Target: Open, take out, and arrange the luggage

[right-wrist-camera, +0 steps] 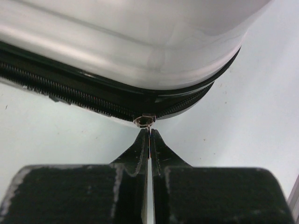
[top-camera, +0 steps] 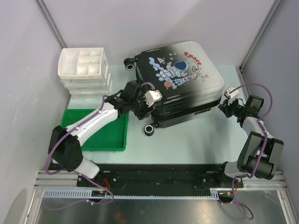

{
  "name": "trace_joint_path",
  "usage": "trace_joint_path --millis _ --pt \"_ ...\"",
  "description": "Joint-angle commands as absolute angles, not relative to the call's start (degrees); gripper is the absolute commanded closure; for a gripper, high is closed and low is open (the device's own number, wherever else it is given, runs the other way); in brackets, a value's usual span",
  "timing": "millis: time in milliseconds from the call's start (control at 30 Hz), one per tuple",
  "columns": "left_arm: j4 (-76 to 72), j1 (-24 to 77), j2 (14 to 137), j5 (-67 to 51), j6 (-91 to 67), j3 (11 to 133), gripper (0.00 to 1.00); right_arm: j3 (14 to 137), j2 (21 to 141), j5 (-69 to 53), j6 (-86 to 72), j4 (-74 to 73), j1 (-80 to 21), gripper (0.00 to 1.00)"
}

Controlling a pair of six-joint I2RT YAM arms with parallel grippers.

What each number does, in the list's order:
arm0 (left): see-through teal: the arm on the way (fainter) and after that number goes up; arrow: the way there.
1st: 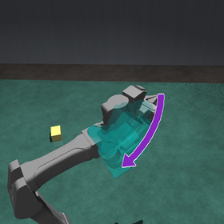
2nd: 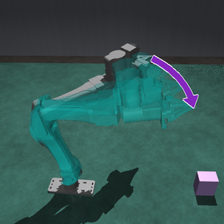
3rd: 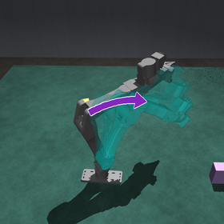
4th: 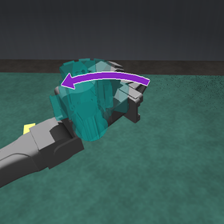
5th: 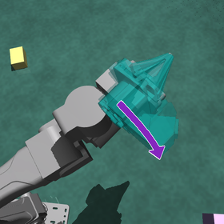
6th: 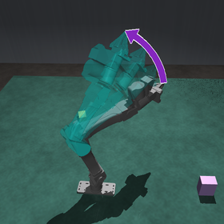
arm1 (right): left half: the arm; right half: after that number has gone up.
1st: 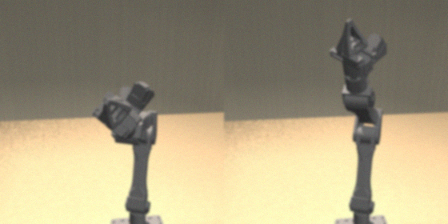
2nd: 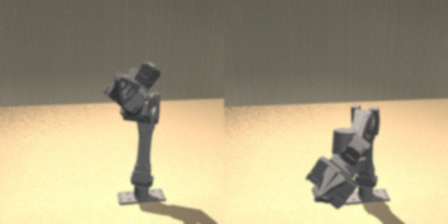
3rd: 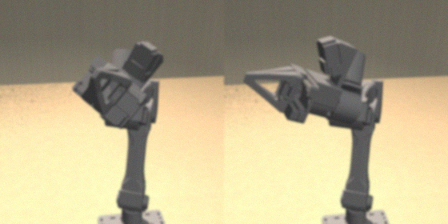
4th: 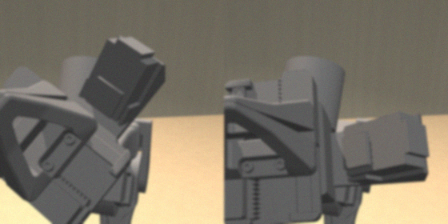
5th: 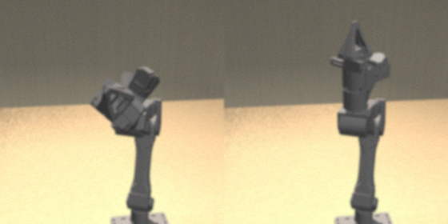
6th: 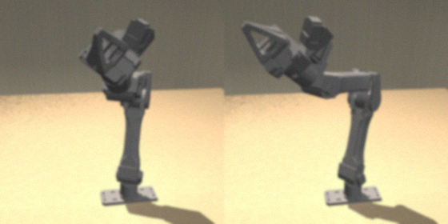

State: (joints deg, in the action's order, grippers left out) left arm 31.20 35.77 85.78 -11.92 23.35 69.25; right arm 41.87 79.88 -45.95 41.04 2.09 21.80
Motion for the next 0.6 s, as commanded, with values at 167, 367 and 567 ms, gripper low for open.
trace_joint_path --millis 167,367,567 --pt "20.2 27.3 81.7 -11.7 39.8 72.4 1.00 44.0 74.3 -43.8 52.6 -18.0 29.3 1.00" --pt "18.9 25.2 79.9 -15.4 44.3 67.8 1.00 41.0 70.3 -43.3 51.3 -18.0 29.5 1.00" --pt "18.5 20.5 83.2 -13.6 43.0 68.2 1.00 45.6 74.0 -43.6 50.9 -10.3 32.3 1.00"
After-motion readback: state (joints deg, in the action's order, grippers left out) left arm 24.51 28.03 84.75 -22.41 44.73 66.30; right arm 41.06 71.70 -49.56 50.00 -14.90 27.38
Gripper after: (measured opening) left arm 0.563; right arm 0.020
